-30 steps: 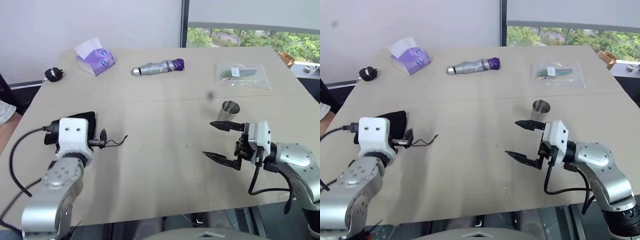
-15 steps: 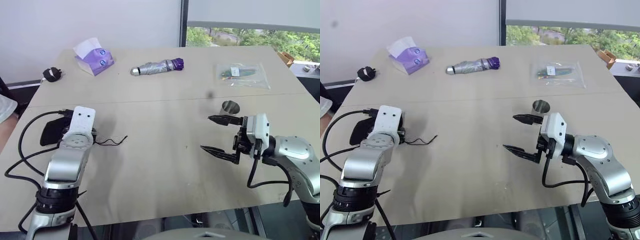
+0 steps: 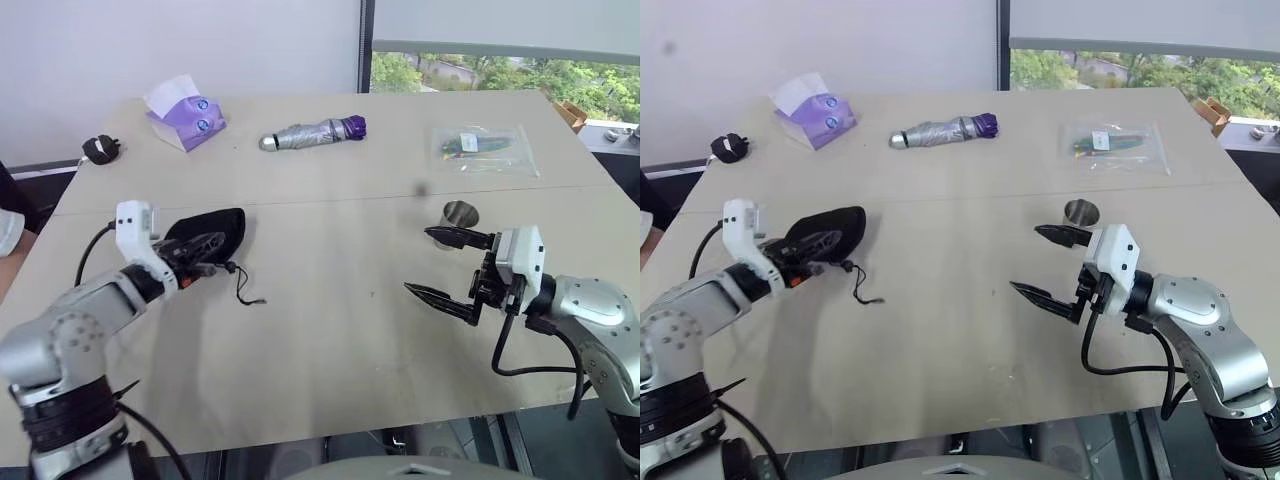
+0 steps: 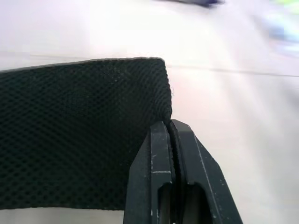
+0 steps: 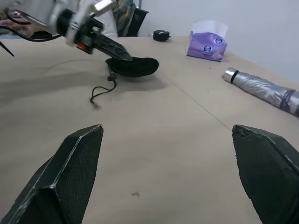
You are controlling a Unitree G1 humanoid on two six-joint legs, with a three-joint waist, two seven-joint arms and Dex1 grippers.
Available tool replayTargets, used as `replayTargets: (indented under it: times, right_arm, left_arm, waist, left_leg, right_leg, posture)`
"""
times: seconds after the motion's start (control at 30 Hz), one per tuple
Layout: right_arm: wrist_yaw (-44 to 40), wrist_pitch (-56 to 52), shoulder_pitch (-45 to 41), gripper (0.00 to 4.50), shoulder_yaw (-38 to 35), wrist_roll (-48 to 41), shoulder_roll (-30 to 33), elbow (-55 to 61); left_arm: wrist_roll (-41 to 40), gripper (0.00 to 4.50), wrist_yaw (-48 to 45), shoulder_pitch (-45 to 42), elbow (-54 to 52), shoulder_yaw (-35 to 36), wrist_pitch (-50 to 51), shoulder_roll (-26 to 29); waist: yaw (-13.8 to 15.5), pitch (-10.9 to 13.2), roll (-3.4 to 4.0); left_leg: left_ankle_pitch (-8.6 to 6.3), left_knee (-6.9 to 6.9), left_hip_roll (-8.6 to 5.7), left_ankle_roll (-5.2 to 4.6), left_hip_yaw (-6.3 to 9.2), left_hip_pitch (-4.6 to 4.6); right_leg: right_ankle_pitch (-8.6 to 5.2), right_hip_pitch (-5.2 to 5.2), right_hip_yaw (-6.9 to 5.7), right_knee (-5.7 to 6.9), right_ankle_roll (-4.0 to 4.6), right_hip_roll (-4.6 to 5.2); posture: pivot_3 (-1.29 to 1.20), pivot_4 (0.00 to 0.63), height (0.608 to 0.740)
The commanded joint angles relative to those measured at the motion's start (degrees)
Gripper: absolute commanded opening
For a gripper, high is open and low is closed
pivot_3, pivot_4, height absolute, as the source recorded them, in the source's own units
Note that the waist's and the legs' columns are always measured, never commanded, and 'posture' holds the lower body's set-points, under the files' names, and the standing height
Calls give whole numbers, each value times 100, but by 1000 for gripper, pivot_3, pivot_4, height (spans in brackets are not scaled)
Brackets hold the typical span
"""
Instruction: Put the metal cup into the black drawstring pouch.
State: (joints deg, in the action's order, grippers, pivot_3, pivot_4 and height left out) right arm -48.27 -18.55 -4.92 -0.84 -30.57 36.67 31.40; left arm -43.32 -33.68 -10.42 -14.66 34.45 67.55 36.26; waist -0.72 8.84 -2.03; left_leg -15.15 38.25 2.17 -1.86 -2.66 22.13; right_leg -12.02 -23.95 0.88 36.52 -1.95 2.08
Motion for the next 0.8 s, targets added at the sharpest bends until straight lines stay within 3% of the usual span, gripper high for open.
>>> replayTargets:
  times: [0.03,0.23,0.37,0.53,0.63,0.8]
  right_arm:
    - [-56,143,89,4500,-150,-56,31,231]
    - [403,-44,84,4500,-338,-6,-71,165]
    - [1142,-1317,-455,4500,-697,-523,165,279]
    - [1453,-3068,-1761,4500,-920,-841,1104,-160]
    - [1294,-3932,-2604,4500,-718,-1049,1407,-848]
    - [953,-4502,-3675,4500,209,-525,1626,-2261]
  left_arm:
    - [-667,25,-649,316,-280,107,278,370]
    - [-991,25,-680,261,-218,-123,351,568]
    - [-1216,25,-494,87,-246,-188,463,500]
    - [-1400,25,-210,88,-571,-322,441,383]
    - [-1485,25,-26,97,-777,-399,352,274]
    - [-1741,25,419,56,-1106,-404,309,-9]
  waist:
    - [2,1,1]
    - [55,3,2]
    - [38,5,4]
    - [7,13,15]
    - [11,11,13]
    - [15,12,13]
  left_leg:
    - [0,0,0,0,0,0]
    - [0,6,1,-1,2,-1]
    - [1,8,1,-1,-4,-1]
    - [0,1,1,-1,-6,7]
    - [1,0,2,-1,-2,29]
    - [1,2,-2,-2,-1,74]
  right_leg:
    - [0,0,0,0,0,-2]
    - [-1,2,0,0,-1,-1]
    - [0,1,7,1,0,-2]
    - [1,-10,9,0,2,3]
    - [1,-29,7,-3,3,1]
    - [2,-60,8,-11,3,-2]
  posture:
    - [0,150,740]
    - [0,150,740]
    - [0,150,740]
    - [0,150,740]
    - [0,150,740]
    - [0,150,740]
